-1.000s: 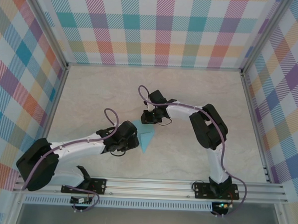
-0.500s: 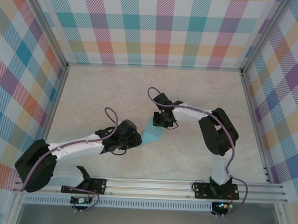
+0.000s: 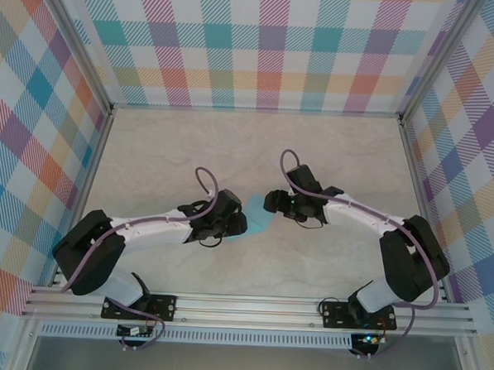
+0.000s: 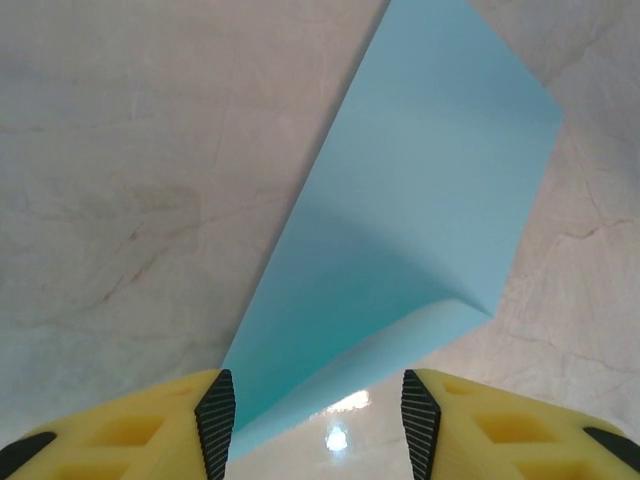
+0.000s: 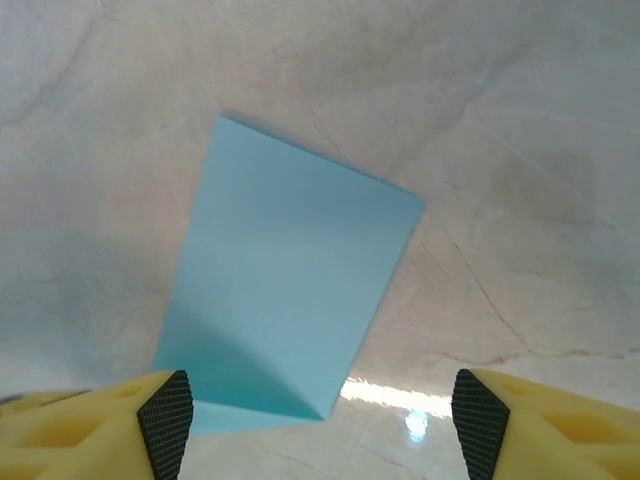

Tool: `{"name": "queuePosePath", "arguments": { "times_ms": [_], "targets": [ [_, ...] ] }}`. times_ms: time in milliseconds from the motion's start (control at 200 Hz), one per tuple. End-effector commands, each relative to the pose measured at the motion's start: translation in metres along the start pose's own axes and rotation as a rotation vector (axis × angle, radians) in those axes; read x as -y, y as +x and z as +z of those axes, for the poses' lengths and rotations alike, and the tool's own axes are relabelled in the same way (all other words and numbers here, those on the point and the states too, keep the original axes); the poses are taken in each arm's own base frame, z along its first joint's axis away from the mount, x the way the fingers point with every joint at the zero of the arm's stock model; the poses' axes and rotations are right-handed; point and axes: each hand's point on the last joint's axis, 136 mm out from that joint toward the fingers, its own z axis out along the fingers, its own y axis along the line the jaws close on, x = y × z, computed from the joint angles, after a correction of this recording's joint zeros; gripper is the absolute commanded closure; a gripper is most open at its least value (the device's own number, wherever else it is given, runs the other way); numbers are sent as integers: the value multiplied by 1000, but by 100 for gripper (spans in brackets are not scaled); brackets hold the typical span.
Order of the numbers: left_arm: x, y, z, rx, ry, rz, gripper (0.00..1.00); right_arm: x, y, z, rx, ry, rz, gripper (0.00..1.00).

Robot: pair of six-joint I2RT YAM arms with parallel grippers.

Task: Fold a paper plane with a square sheet of paper (pick it up from the middle)
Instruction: Rotate the paper at the center of the table.

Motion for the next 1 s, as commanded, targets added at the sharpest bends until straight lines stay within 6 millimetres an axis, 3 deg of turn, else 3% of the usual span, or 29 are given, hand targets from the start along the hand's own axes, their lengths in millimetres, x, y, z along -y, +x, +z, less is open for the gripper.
{"name": "queuePosePath", "arguments": {
  "times_ms": [0,305,500,995],
  "targets": [
    [-4,-10,4,41,-59,58,51,-12,11,-2,-31,-113,-14,26],
    [-20,-11,16,44,-162,41,59,-24,34,8,-145,-255,133,26],
    [-34,-5,23,10,-253,20,60,-18,42,16,-188,-230,241,27],
    [-41,0,28,-19,-301,12,61,-13,52,33,-257,-218,388,34]
  ]
}}
